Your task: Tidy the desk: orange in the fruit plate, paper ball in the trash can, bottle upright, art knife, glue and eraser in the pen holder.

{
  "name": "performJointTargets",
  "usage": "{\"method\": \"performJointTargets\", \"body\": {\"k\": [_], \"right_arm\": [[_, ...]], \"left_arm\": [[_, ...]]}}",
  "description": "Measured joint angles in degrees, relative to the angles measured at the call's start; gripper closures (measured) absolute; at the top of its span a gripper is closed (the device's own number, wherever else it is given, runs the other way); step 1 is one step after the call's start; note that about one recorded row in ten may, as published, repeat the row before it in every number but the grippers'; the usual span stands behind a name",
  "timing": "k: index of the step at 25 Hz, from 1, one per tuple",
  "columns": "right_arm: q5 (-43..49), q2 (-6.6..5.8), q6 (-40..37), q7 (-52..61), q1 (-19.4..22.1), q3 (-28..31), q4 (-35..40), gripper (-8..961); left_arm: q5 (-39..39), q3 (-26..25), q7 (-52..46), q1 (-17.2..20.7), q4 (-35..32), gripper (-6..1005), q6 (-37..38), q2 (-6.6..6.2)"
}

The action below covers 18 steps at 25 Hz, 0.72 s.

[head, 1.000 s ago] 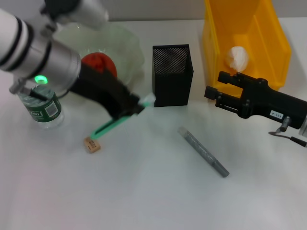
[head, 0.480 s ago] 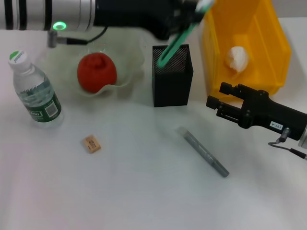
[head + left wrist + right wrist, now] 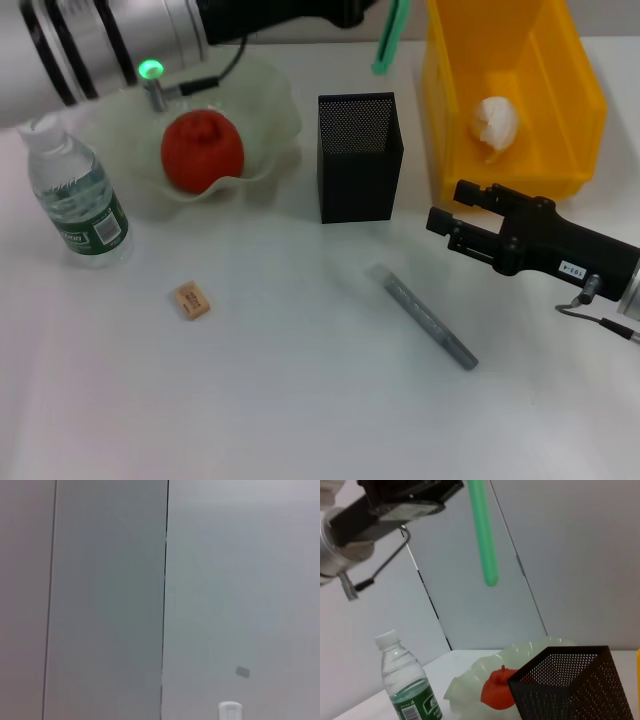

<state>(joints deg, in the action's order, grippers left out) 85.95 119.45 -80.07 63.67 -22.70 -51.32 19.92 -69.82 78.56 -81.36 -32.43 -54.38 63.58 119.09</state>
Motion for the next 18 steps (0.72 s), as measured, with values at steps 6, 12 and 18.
{"method": "performJointTargets", "body": {"k": [6, 12, 18], "right_arm": [[0.00, 0.00, -0.22, 0.00, -0.31, 0.00, -0.54, 265], [0.00, 0.03, -0.25, 0.07, -0.28, 0.00, -0.69, 265], [0.01, 0.06, -0.29, 0.27, -0.53, -0.13, -0.69, 264]], "left_arm": [[14.75, 5.64, 19.50, -0.21, 10.43, 803, -0.97, 0.09], [23.97, 9.08, 29.13, -0.38, 18.15, 802, -1.53, 0.08], [29.00, 12.73, 33.25, -0.59, 20.93, 801, -1.61, 0.09]]}}
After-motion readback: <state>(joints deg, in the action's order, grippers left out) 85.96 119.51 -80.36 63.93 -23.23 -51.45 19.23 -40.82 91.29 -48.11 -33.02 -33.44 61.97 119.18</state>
